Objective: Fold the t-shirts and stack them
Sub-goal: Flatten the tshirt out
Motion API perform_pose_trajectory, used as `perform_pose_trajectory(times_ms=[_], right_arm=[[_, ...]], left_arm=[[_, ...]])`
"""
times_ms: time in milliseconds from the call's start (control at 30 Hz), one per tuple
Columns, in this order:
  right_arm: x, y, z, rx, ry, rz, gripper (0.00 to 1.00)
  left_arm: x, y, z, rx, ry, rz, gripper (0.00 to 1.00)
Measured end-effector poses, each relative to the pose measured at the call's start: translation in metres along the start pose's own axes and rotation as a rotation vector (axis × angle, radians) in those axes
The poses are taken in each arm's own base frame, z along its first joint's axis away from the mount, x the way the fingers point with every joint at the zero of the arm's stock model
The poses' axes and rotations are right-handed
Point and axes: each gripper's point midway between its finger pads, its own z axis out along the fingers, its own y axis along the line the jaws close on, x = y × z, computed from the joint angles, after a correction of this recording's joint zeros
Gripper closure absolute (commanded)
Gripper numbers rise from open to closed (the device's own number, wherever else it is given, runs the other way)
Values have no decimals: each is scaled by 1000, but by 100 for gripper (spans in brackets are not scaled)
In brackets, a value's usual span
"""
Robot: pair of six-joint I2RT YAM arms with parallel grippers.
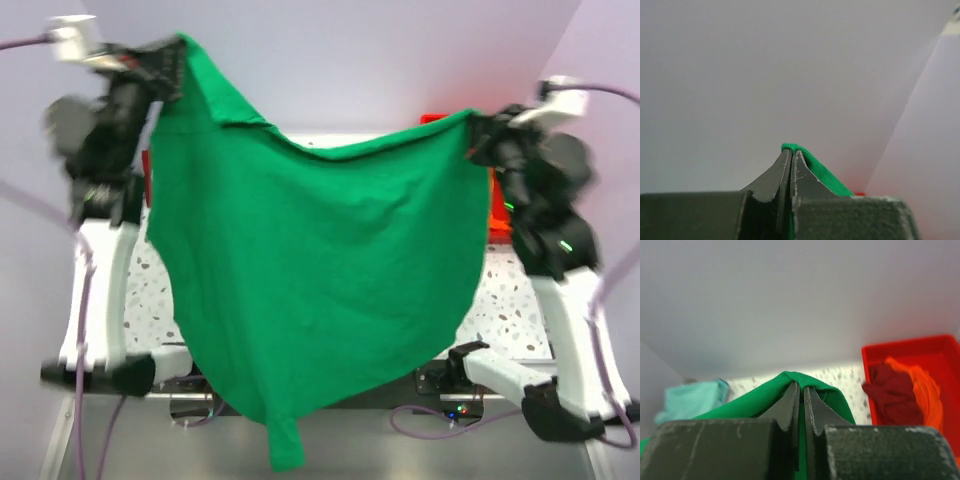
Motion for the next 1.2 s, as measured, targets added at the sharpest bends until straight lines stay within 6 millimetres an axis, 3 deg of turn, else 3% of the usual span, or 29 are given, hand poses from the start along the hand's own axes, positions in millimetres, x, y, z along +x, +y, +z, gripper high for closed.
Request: perform_pose_trajectory(times_ms=[67,100,133,167,233,300,367,400,467,567,667,700,767,867,967,1067,1200], right_arm=[[58,-8,37,41,117,-29,100],[96,-15,57,68,197,-47,100],[133,-23,74,93,271,-61,100],[175,-32,91,116,359,-77,94],[255,-52,109,166,539,-93,53],[327,-73,117,203,714,-107,20],[368,-86,114,220,830,-116,13],[381,-91,110,224,874,-116,10],[386,-90,105,209,909,-106,9],[361,-72,104,144,861,-76,9],[322,-47,99,47,785,-34,9],[310,-38,96,14,756,-21,9],[298,-23,82,-41,729,5,9],[313,-7,53,-101,770,37,9],[357,-3,21,-113,889,51,9],[401,-8,-13,-99,1020,59,9],[435,-21,-42,-50,1118,75,9]], left_arm=[[87,45,26,-61,170,-46,100],[143,73,34,-102,278,-77,95],[197,98,38,-143,382,-110,71],[257,126,35,-190,501,-141,57],[370,170,8,-289,740,-213,28],[443,193,-31,-372,927,-269,21],[480,198,-66,-432,1065,-306,16],[485,195,-75,-442,1100,-314,15],[470,179,-73,-411,1084,-302,14],[418,148,-63,-341,997,-270,13],[353,116,-65,-271,873,-232,12],[338,109,-69,-257,844,-224,12],[329,104,-84,-257,829,-216,12],[352,110,-122,-302,902,-224,12],[401,126,-186,-406,1070,-252,11],[429,132,-244,-489,1217,-271,10],[442,133,-277,-531,1290,-282,9]])
